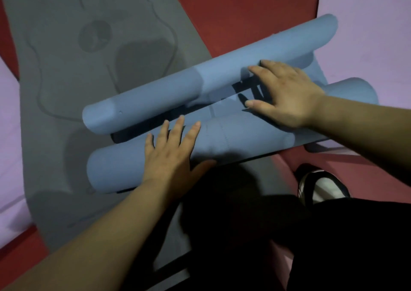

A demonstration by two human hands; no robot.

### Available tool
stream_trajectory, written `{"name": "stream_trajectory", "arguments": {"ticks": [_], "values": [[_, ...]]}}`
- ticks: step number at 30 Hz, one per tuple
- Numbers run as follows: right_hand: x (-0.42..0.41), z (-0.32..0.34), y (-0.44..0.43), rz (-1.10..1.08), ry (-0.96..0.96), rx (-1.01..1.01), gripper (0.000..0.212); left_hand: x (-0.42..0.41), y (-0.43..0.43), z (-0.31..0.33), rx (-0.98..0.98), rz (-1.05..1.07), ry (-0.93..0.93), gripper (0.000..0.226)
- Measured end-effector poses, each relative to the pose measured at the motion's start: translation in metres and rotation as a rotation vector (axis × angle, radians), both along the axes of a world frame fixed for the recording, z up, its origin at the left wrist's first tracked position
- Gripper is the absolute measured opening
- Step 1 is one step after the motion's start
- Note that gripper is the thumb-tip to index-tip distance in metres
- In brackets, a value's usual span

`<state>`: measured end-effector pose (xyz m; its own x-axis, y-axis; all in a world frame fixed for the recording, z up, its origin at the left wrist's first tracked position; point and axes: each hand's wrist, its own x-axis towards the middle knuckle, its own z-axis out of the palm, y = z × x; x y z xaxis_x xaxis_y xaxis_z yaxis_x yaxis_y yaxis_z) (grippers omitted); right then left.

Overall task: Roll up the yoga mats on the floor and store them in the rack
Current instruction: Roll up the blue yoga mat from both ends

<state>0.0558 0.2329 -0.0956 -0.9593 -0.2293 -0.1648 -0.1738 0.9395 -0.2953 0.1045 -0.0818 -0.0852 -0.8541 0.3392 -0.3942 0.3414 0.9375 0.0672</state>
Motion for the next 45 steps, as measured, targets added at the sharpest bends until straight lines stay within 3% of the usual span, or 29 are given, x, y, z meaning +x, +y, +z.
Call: {"name": "stream_trajectory", "arguments": {"ticks": [11, 15, 20, 28, 33, 39, 45], "values": [[0.024, 0.001, -0.007, 0.002, 0.012, 0.149, 0.085, -0.041, 0.002, -0.003, -0.016, 0.064, -0.028, 0.104], [0.017, 0.0, -0.005, 0.002, 0.008, 0.138, 0.087, -0.055, 0.004, 0.001, -0.014, 0.065, -0.068, 0.103], [-0.003, 0.002, -0.002, 0.001, -0.047, 0.098, 0.091, -0.033, 0.006, 0.0, 0.016, 0.094, 0.027, 0.095], [0.012, 0.006, -0.005, 0.014, -0.003, 0.141, 0.085, -0.047, 0.001, 0.0, -0.019, 0.0, 0.035, 0.117], [0.029, 0.002, -0.001, 0.119, 0.027, 0.253, 0.105, -0.063, -0.001, 0.001, 0.005, -0.004, -0.009, 0.121], [0.028, -0.001, 0.001, 0.16, 0.067, 0.294, 0.122, -0.035, -0.007, -0.012, 0.014, -0.066, 0.198, 0.115], [0.003, 0.006, 0.002, 0.189, 0.009, 0.276, 0.13, -0.065, -0.004, -0.009, -0.045, -0.094, 0.098, 0.125]]}}
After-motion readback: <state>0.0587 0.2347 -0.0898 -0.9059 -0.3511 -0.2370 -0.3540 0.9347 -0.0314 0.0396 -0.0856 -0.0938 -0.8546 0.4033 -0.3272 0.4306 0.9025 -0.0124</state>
